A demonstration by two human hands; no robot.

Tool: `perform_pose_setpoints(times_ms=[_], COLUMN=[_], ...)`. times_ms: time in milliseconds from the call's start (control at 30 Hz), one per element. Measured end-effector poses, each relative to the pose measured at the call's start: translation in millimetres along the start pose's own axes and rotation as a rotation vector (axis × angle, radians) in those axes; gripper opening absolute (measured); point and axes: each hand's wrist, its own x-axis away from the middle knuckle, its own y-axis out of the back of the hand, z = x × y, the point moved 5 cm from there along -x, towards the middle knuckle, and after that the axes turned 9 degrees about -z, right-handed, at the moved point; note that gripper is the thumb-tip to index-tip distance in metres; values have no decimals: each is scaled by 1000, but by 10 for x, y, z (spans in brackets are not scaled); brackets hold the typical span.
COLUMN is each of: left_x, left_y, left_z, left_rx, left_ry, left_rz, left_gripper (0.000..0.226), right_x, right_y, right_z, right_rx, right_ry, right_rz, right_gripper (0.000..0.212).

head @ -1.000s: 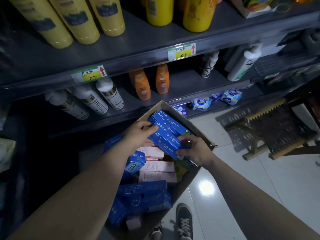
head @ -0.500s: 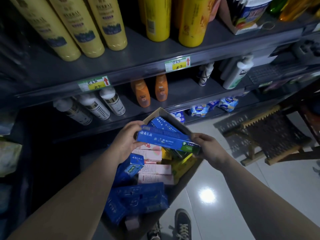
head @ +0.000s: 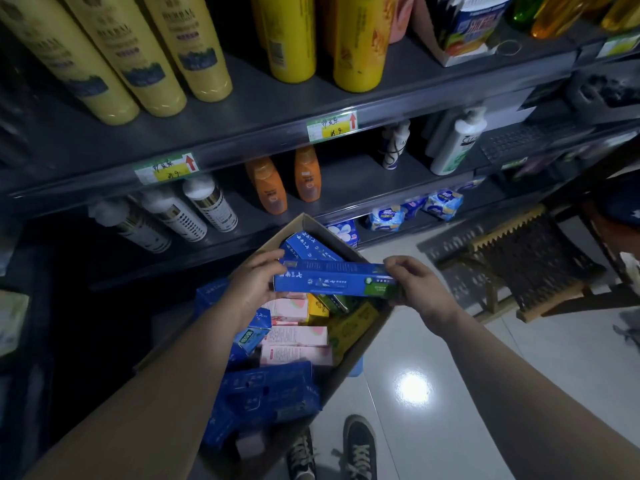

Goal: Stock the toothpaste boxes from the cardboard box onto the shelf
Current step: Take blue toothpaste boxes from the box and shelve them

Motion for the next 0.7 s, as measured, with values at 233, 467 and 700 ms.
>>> perform_pose_setpoints(times_ms=[233, 467, 700], left_x=[-64, -137, -436], left_y=[-50, -177, -146], left_z=[22, 70, 12], left_rx=[-354, -297, -562], left_ry=[-33, 134, -144], left_rz=[-50, -77, -158], left_gripper=[35, 58, 36], right_x=[-49, -136, -315], right_y=[110, 163, 379], right_z=[-3, -92, -151], right_rx=[-23, -92, -220], right_ry=[4, -31, -9], right_rz=[59, 47, -217], right_gripper=[16, 26, 18])
